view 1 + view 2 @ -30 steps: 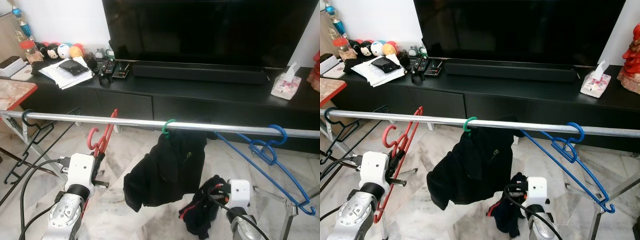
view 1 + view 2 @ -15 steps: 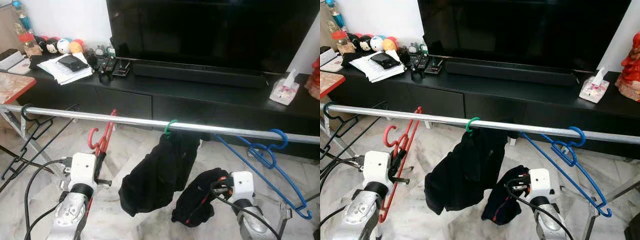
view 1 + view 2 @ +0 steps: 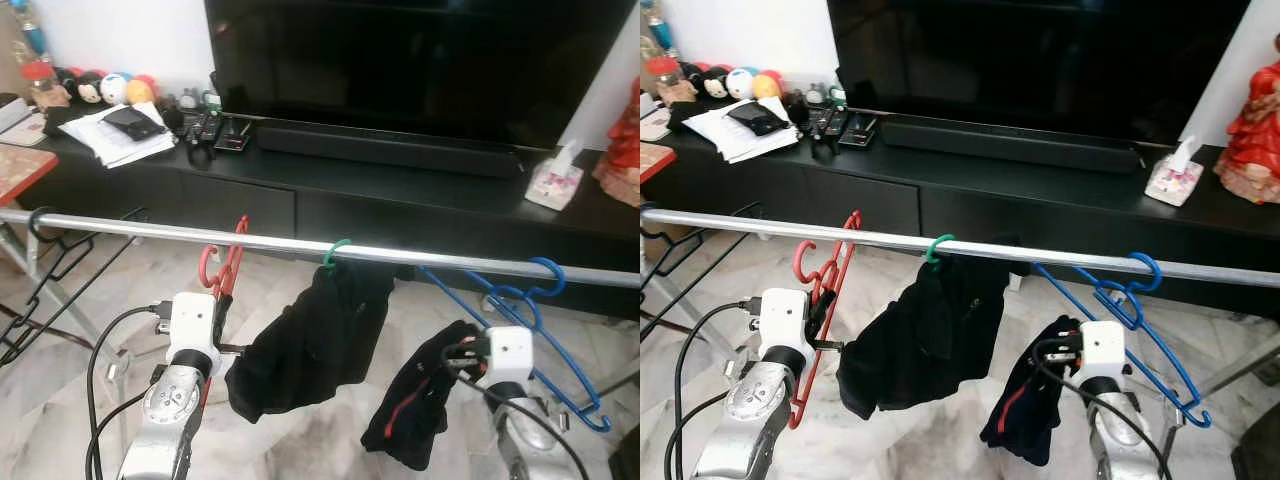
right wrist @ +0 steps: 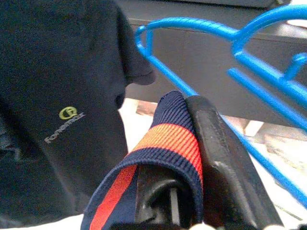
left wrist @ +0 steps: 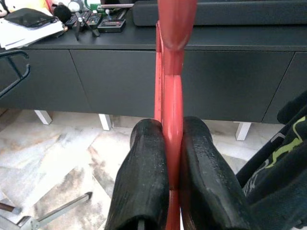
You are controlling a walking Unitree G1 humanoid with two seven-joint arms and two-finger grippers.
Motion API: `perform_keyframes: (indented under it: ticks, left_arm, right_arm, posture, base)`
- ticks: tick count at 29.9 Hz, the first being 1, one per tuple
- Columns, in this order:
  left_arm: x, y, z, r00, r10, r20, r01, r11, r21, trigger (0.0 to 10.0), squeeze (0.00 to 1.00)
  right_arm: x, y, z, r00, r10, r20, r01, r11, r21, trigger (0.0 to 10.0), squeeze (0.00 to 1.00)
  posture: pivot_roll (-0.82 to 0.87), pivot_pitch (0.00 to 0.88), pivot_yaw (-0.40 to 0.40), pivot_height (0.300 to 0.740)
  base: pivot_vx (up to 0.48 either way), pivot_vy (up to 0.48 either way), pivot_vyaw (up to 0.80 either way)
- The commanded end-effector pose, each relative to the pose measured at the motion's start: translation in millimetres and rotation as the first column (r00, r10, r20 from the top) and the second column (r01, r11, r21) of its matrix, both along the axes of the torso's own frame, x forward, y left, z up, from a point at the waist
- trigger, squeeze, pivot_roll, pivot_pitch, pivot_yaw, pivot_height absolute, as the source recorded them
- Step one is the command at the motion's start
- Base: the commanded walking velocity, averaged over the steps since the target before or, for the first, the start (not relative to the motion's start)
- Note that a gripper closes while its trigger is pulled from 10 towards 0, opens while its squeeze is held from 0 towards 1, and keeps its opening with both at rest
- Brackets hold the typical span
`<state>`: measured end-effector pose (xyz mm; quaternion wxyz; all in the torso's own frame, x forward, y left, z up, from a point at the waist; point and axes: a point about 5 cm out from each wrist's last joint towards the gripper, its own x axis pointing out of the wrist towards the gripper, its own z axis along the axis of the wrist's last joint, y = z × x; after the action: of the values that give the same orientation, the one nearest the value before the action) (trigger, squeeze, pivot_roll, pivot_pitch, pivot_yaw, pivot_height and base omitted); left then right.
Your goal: Hang hanger
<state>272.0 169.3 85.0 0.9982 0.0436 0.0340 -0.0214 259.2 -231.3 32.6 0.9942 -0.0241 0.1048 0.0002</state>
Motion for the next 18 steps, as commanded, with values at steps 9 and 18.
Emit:
perform_keyframes:
  ticks: [9, 18]
  left_arm:
    - [-17.2, 13.3, -0.4, 1.0, 0.026, 0.015, -0.027, 0.999, 0.036, 10.0, 0.0]
    - [-34.8, 20.4, 8.8, 0.999, 0.023, 0.03, -0.025, 0.998, 0.062, 10.0, 0.0]
  right_arm:
    - [-3.5, 4.7, 10.0, 0.999, 0.012, 0.038, -0.014, 0.999, 0.032, 10.0, 0.0]
    - [-9.5, 15.8, 16.8, 0.997, 0.046, 0.056, -0.049, 0.998, 0.045, 10.0, 0.0]
  posture:
    - [-0.04, 0.0, -0.037, 0.74]
    - [-0.02, 0.0, -0.011, 0.74]
  base:
    - [0.0, 0.0, 0.0]
    - [0.0, 0.0, 0.0]
